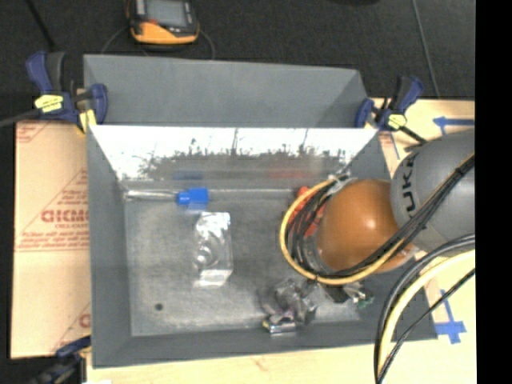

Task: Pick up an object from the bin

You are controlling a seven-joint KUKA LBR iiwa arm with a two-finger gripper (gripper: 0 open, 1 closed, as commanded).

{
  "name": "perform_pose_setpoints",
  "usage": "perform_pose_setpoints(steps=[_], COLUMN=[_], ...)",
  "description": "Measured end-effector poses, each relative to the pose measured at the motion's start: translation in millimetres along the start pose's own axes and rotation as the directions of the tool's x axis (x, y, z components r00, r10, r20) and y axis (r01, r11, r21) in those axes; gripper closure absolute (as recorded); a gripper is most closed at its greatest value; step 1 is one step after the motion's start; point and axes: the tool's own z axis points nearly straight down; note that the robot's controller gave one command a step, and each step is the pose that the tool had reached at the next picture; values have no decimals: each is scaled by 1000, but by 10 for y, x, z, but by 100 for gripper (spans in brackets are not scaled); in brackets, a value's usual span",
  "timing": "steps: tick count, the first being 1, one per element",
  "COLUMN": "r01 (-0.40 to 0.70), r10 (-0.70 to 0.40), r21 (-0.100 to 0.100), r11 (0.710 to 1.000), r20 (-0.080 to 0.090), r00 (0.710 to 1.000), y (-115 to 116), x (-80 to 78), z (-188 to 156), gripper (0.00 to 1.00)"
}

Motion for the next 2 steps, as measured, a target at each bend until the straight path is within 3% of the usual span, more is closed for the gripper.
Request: perform_pose_setpoints(steps=[1, 2], r01=[-53, -8], r10=[53, 8], r21=[3, -8], r11=[999, 1000], r20=[3, -10], r00=[999, 1000], y=[104, 199], x=[-189, -217], z=[-1964, -830], gripper=[100, 100])
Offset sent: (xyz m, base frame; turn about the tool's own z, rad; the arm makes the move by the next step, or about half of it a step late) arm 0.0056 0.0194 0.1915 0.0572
